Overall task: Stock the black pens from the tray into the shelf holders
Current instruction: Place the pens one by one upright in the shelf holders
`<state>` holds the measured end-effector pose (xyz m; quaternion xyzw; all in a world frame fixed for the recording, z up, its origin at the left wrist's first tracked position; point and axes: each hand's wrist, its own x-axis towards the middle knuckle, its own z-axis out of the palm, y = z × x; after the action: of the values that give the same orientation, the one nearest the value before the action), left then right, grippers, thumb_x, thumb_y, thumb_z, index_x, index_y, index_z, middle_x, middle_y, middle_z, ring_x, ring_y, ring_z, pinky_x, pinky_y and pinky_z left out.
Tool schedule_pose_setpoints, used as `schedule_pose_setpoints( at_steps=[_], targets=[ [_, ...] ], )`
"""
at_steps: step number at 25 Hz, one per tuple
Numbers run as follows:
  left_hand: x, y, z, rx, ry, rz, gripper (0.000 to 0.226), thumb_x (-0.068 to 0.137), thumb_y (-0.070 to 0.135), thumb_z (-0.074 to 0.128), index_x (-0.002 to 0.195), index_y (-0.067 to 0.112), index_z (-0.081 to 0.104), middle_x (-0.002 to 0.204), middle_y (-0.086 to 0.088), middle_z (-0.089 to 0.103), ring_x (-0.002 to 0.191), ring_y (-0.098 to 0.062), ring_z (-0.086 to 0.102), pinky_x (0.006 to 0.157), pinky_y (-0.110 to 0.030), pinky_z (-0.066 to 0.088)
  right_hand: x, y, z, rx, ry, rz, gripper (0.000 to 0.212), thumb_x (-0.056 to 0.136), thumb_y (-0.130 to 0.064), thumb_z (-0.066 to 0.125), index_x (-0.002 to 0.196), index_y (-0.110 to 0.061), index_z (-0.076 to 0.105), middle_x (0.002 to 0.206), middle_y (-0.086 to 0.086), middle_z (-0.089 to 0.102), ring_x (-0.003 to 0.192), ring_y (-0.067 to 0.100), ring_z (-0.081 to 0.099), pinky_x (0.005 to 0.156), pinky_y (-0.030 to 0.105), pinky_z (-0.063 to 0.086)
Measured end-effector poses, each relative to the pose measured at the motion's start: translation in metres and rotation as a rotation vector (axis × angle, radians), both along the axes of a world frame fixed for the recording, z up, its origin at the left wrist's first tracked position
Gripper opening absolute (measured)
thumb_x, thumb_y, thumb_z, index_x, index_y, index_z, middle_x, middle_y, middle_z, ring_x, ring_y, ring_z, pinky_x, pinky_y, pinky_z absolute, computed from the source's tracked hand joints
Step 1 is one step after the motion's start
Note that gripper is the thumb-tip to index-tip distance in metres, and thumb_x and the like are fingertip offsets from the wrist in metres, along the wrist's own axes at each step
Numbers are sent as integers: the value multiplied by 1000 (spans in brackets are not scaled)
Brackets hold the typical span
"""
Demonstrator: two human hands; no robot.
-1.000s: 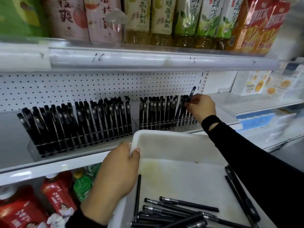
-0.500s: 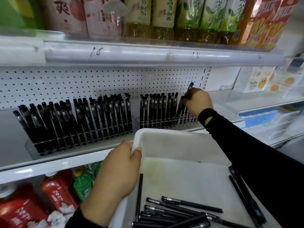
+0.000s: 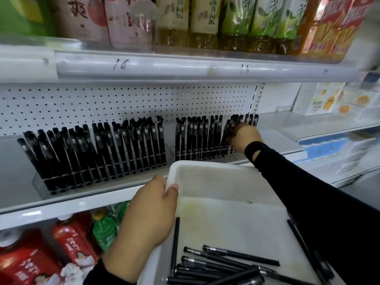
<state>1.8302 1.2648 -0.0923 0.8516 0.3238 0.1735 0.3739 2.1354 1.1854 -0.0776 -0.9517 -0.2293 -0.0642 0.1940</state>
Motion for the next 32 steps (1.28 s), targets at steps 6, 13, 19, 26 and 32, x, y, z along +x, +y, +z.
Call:
schedule_pose_setpoints(
  at_steps=[6, 13, 19, 26, 32],
  targets=[
    [0, 1, -2, -2, -3, 9, 26, 101, 42, 40, 94, 24, 57, 84, 2, 65, 77, -15, 61, 68, -32, 48, -21, -18, 1, 52, 3, 11, 24, 88, -31, 73, 90, -7, 71, 87, 10, 69, 87, 29, 65, 71, 29, 47],
    [0, -2, 0, 11, 2, 5, 25, 102, 42, 40, 98, 25, 58, 87, 5, 64, 77, -11, 59, 60, -28, 42, -152, -74, 40, -429, 353, 612, 28, 85, -48, 73, 81, -20, 71, 69, -7, 71, 59, 6, 65, 61, 22, 54],
    [-4, -5, 2, 12, -3, 9, 24, 102, 43, 40, 97, 26, 56, 87, 5, 64, 78, -10, 59, 61, -27, 41, -182, -77, -2, -896, 496, 727, 36, 77, -49, 79, 93, -18, 73, 79, -1, 73, 60, 12, 60, 68, 28, 56],
    [-6, -3, 3, -3, -10, 8, 24, 101, 43, 40, 92, 27, 56, 81, 1, 66, 75, -14, 61, 58, -31, 40, -176, -78, 3, -649, 451, 803, 30, 82, -45, 77, 81, -17, 67, 75, -2, 70, 65, 13, 63, 72, 34, 57],
    [-5, -4, 3, -13, -9, 7, 22, 101, 42, 40, 97, 29, 57, 86, 5, 65, 78, -12, 60, 63, -29, 44, -154, -93, 36, 145, 964, 718, 19, 98, -1, 56, 110, -6, 69, 99, 18, 75, 80, 22, 74, 69, 27, 59]
  ],
)
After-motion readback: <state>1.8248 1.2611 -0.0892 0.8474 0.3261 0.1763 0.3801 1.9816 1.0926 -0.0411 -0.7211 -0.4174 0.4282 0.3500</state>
